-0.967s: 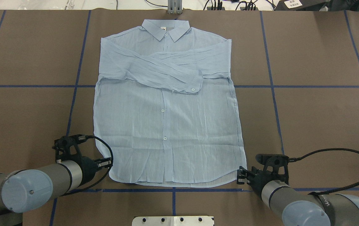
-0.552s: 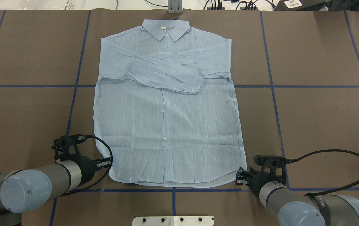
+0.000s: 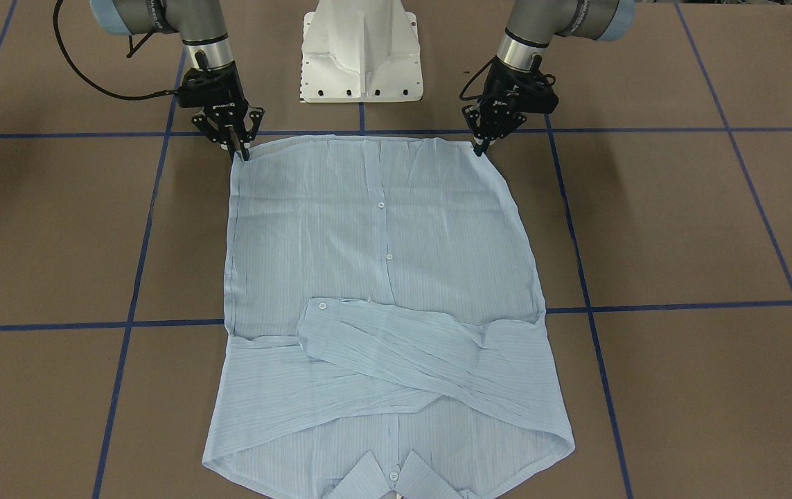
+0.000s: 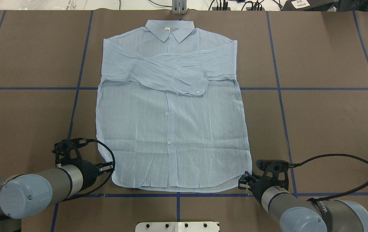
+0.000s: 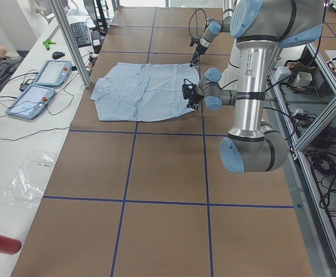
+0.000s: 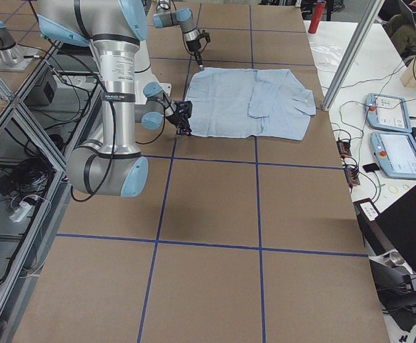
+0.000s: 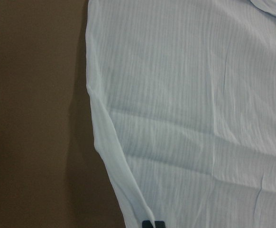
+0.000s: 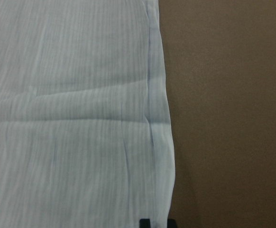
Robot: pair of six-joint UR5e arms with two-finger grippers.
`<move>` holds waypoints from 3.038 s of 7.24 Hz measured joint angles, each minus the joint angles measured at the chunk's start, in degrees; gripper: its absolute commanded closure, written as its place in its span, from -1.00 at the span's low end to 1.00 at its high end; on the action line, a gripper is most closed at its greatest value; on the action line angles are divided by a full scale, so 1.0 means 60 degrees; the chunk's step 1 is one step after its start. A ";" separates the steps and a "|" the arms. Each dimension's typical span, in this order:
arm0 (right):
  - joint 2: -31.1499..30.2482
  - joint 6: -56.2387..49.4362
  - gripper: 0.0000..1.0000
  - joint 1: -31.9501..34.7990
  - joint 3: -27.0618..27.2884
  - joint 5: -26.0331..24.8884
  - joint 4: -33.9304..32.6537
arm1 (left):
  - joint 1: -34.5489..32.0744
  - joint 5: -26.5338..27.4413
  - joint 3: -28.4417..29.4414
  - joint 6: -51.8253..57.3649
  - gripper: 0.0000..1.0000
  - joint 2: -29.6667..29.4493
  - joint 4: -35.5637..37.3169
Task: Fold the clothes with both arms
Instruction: 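Grasp the hem corners nearest the robot with both grippers, then lift the hem with both grippers and fold it toward the collar, then lay the folded hem near the collar and open both grippers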
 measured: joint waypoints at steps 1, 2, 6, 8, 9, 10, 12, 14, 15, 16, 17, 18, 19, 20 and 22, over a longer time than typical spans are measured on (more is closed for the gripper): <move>0.0004 -0.0001 1.00 0.0052 0.0036 -0.0002 -0.0007 | 0.0000 0.0000 0.0001 0.0004 1.00 0.0003 0.0004; 0.0007 -0.0001 1.00 0.0105 0.0085 -0.0003 -0.0009 | 0.0000 0.0000 0.0002 0.0006 1.00 0.0001 0.0007; -0.0856 0.0081 1.00 0.0005 0.2164 0.0414 -0.0901 | 0.0048 -0.0545 -0.1656 0.0016 1.00 0.0690 0.0098; -0.1317 0.0131 1.00 -0.0522 0.4517 0.1486 -0.2652 | 0.0419 -0.1530 -0.3601 0.0009 1.00 0.1699 0.0291; -0.1330 0.0132 1.00 -0.0745 0.5824 0.1994 -0.3870 | 0.0523 -0.2060 -0.4502 0.0008 1.00 0.1914 0.0656; -0.1219 0.0132 1.00 -0.0723 0.6793 0.2422 -0.4884 | 0.0523 -0.2532 -0.5302 0.0008 1.00 0.1932 0.1264; -0.0752 0.0099 1.00 -0.0103 0.6901 0.2681 -0.5504 | 0.0117 -0.2905 -0.5370 0.0032 1.00 0.1465 0.2031; 0.0766 0.0029 1.00 0.1116 0.5499 0.2681 -0.5579 | -0.1180 -0.2647 -0.3832 0.0293 1.00 0.0367 0.2181; 0.1548 0.0010 1.00 0.1772 0.4849 0.2679 -0.5591 | -0.1737 -0.2371 -0.3332 0.0670 1.00 -0.0087 0.2201; 0.2100 0.0003 1.00 0.2428 0.4449 0.2675 -0.5603 | -0.2310 -0.2127 -0.3107 0.0937 1.00 -0.0402 0.2208; 0.2595 -0.0003 1.00 0.3112 0.4024 0.2665 -0.5609 | -0.2918 -0.1994 -0.2915 0.1058 1.00 -0.0703 0.2208; 0.3201 -0.0070 1.00 0.3730 0.3297 0.2651 -0.5592 | -0.3411 -0.1795 -0.2391 0.1110 1.00 -0.1246 0.2205; 0.3777 -0.0300 1.00 0.4204 0.2399 0.2638 -0.5506 | -0.3678 -0.1389 -0.1243 0.1151 1.00 -0.2138 0.2180; 0.4123 -0.0587 1.00 0.4545 0.1580 0.2630 -0.5290 | -0.3807 -0.1019 0.0119 0.1466 1.00 -0.2951 0.1966; 0.4336 -0.1574 1.00 0.5016 -0.0021 0.2685 -0.4221 | -0.4010 -0.0934 0.1493 0.2667 1.00 -0.3486 0.1258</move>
